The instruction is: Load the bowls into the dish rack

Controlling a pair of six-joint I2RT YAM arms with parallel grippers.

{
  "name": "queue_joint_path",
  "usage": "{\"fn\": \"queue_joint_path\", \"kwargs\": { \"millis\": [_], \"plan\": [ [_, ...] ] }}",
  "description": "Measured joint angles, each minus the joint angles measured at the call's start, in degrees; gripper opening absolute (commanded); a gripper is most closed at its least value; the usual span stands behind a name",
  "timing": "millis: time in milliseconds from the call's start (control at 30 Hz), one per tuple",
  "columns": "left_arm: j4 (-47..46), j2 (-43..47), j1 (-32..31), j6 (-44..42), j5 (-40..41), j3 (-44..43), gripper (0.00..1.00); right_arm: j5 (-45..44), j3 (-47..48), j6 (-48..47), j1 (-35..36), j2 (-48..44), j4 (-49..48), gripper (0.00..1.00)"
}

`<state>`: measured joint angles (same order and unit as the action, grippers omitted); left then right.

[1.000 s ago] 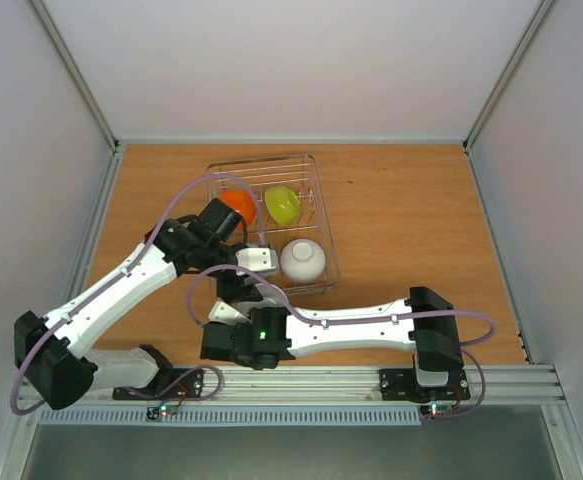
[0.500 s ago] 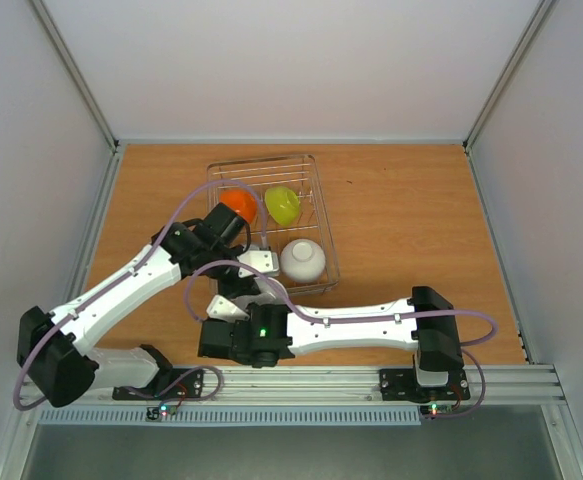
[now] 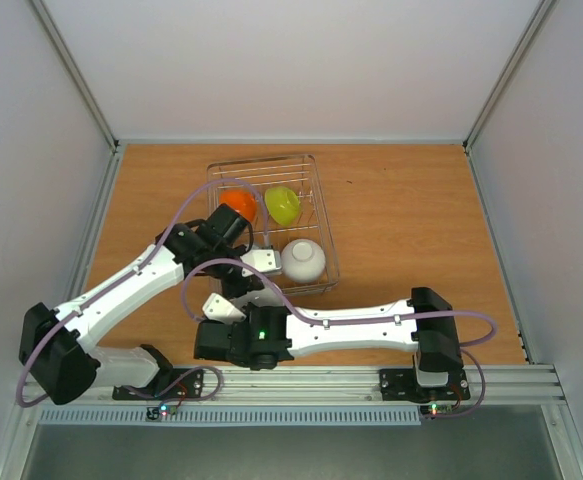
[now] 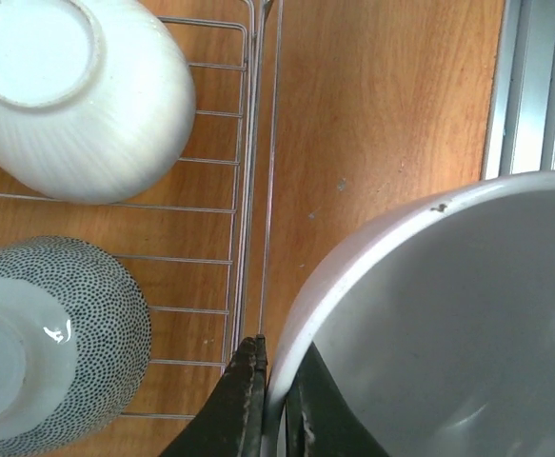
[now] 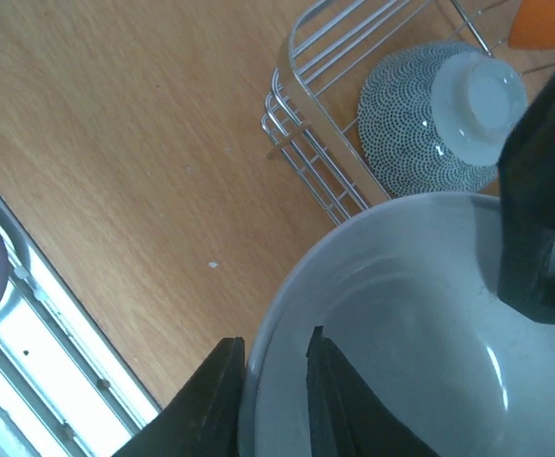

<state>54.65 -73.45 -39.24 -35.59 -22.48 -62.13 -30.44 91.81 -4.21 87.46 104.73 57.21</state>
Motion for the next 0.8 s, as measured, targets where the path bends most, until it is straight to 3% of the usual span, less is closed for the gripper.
{"fn": "queue_joint_path", "kwargs": {
  "millis": [100,300,433,600,800],
  "plan": [
    [-0.92,0.68,-0.02,-1.11,-0.44,1.22,0.0,-1.81,-0.66,1.31,0.13,-0.31,0.04,0.57],
    [-2.97,2.6,-0.2,-0.59,-1.7,2.08,0.0,-2.64,-10.82,1.86,0.13,-9.9,-5.53,0.77],
    [-4.79,3.39,-0.15,-0.72,-2.51,2.08,0.0,-2.1,-18.03,1.55,0.09,-20.85,-10.56,0.82],
    [-5.77,4.37,2.12,-1.07,-5.9,2.21,0.0,-0.44,-25.2,1.62,-1.81,-34.18,-17.4,0.82],
    [-14.78,9.86,8.76,-0.83,-16.37,7.65,0.0,14.75,-36.92,6.32,-14.86,-49.53,-28.44,0.82]
  ]
}}
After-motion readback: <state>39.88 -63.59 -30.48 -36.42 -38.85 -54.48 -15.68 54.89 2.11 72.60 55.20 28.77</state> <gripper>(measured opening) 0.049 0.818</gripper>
